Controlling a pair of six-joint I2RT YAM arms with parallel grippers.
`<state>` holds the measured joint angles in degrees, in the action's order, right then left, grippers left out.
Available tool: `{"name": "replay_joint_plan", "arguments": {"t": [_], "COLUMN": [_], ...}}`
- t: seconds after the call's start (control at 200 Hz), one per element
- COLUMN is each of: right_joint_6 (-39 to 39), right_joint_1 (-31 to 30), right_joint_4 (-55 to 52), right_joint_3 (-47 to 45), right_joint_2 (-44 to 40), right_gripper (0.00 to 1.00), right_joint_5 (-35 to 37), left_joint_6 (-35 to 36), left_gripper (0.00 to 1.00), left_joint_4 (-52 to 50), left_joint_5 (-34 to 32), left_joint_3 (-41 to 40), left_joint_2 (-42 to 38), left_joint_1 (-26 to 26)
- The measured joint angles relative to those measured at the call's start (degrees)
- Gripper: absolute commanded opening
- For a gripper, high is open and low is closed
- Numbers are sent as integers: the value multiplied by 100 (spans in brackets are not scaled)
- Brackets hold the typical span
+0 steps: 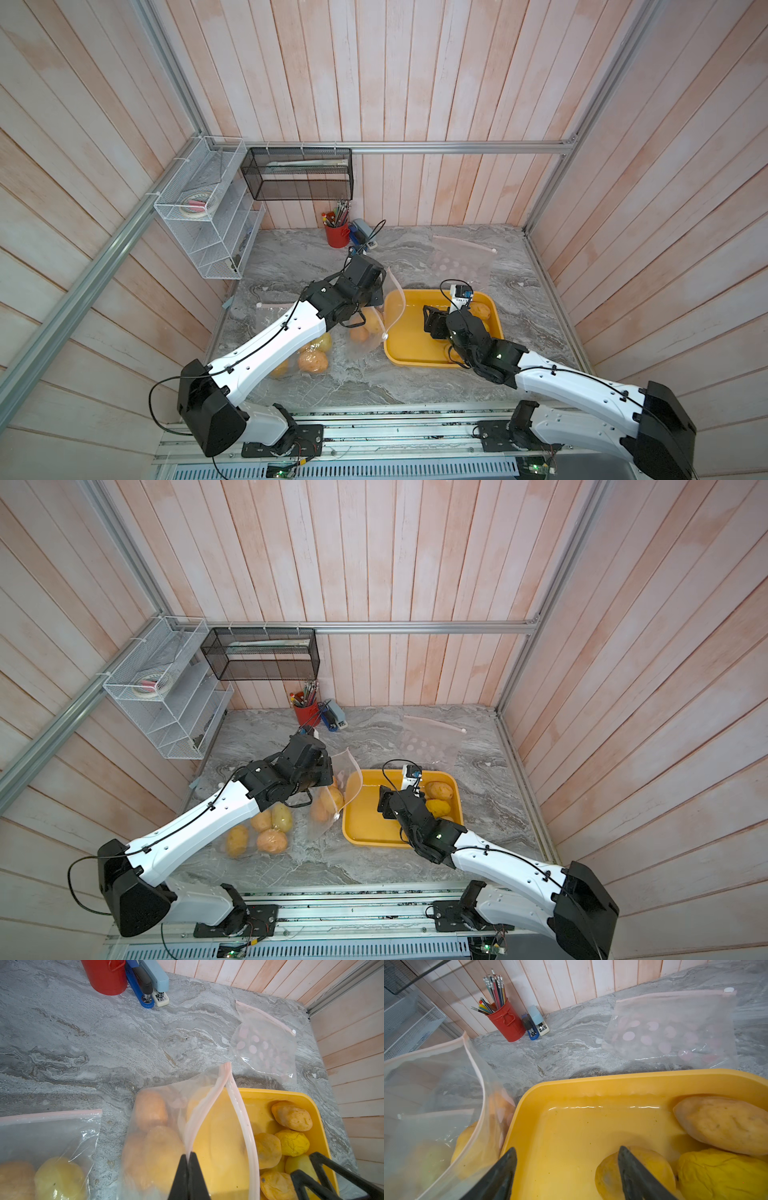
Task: Put the potatoes into a zipper bag and zip it
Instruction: Pick up the potato from the basket.
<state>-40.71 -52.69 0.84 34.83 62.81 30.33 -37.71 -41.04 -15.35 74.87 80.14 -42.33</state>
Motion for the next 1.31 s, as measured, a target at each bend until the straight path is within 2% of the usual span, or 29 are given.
{"name": "replay_joint_plan", "arguments": {"t": [0.1,0.235,0.38,0.585,0.99,1.12,1.305], "right_joint_6": [-186,-328,-315,-103,238,378,494], "right_joint_1": [0,4,267,935,962,966,966], "right_joint_4": [-216,-588,-704,-586,-136,-26,114], "right_joint_3": [-31,-31,-31,-31,-28,50,214], "right_joint_2": [286,553,702,1318,1718,1860,2072], "right_gripper": [76,87,88,92,96,89,69], "right_joint_5": [42,295,328,-295,-1307,-1443,-1716], "left_joint_6": [0,2,2,7,7,24,24], "left_gripper": [0,0,0,0,0,0,0], "left_joint_4": [-9,-11,-11,-11,15,37,37], "left_joint_5": [-13,-42,-133,-162,-162,-149,-120], "left_joint_3": [0,0,0,-9,-103,-103,-103], "left_joint_2": [0,0,0,0,-35,-35,-35], "left_joint_1": [0,0,0,2,28,33,33]}}
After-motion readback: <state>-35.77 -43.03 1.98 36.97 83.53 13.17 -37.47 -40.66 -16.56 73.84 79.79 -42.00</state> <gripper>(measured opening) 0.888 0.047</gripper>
